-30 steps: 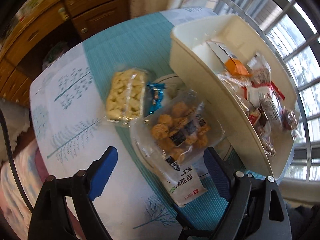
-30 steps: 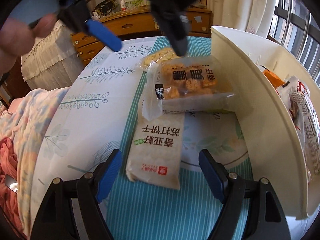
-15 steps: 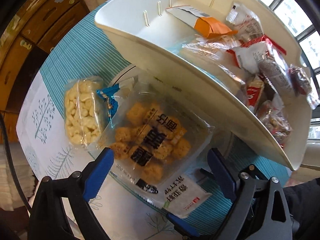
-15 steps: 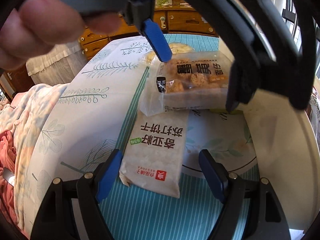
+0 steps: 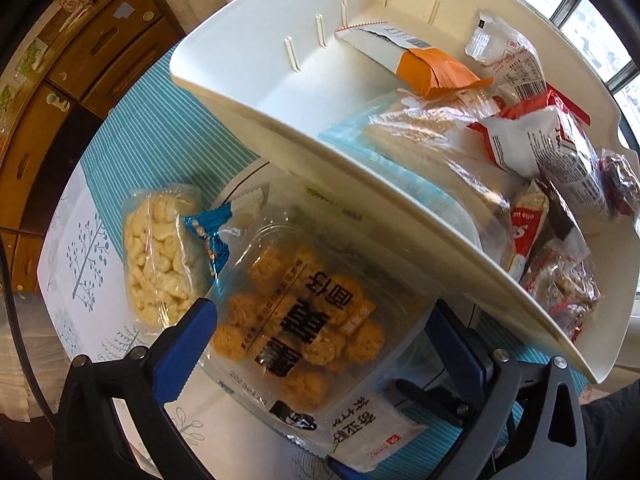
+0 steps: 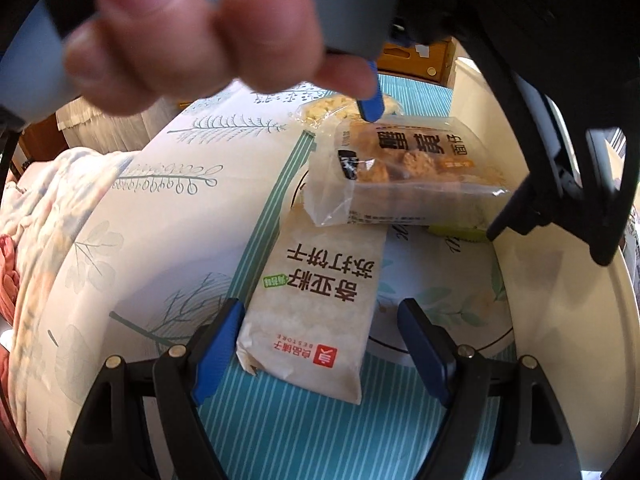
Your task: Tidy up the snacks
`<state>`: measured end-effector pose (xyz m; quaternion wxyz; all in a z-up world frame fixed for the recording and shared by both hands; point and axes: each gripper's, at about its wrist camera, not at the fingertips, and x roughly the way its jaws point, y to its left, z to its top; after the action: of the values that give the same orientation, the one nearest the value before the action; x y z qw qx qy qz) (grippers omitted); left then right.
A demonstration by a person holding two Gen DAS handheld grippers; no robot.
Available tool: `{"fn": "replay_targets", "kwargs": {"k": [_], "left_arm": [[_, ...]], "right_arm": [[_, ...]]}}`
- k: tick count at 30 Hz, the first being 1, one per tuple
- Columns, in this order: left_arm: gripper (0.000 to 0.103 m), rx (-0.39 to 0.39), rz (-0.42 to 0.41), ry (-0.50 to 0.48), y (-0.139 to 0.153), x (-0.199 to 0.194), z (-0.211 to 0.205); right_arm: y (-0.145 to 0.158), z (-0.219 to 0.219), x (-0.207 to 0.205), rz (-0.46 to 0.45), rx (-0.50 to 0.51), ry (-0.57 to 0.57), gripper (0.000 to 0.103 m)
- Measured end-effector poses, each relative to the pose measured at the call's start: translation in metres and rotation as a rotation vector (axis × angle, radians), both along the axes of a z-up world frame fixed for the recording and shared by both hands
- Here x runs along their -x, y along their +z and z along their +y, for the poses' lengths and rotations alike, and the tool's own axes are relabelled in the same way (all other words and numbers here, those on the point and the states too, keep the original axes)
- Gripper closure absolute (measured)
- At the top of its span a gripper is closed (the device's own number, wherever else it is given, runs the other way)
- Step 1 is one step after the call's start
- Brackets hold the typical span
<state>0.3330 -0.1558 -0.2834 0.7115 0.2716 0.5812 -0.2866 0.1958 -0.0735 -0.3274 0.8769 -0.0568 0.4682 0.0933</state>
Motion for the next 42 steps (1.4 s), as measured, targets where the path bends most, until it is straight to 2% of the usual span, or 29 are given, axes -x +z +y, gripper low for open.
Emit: {"fn": "replay_targets", "kwargs": {"k": [5,10,16,17,21,29,31,32,33,42], "left_arm": [[0.001,0.022,-0.027,0.011,0.002,0.000,-0.002],[0.001,0.057,-0.058,0.004,0.003,-0.001,0.003],[0.016,0.109,-0.085,0.008,0.009,0.002,0.014],[0.023,0.114,-0.086,0.009,0.010,0.002,0.015],[0.037,0.147,-0.082,0.022,0.017,0.005,0.019],[0.052,0.173,-0.080,0.044,0.026,0.011,0.026],[0.059,0.183,-0.084,0.040,0.029,0.015,0.028],[0.069,0.194,-0.084,0.037,0.031,0.017,0.029],[0.073,0.205,-0.081,0.033,0.035,0.019,0.030],[0.088,0.245,-0.096,0.063,0.045,0.035,0.048]], "right_arm": [[0.000,0.008,-0.001,-0.006,-0.001,0.017,0.041],[-0.001,0.012,-0.002,-0.002,-0.007,0.018,0.043],[-0.002,0.014,-0.004,0.010,-0.019,0.019,0.044],[-0.001,0.007,-0.002,0.012,-0.022,0.019,0.044],[0.002,0.000,-0.002,0.025,-0.035,0.017,0.044],[0.007,-0.001,0.000,0.027,-0.041,0.005,0.044],[0.009,-0.001,0.007,0.025,-0.042,0.000,0.045],[0.010,-0.001,0.008,0.025,-0.043,-0.004,0.045],[0.013,-0.001,0.011,0.025,-0.044,-0.008,0.045],[0.026,0.005,0.028,0.012,-0.042,-0.061,0.045]]}}
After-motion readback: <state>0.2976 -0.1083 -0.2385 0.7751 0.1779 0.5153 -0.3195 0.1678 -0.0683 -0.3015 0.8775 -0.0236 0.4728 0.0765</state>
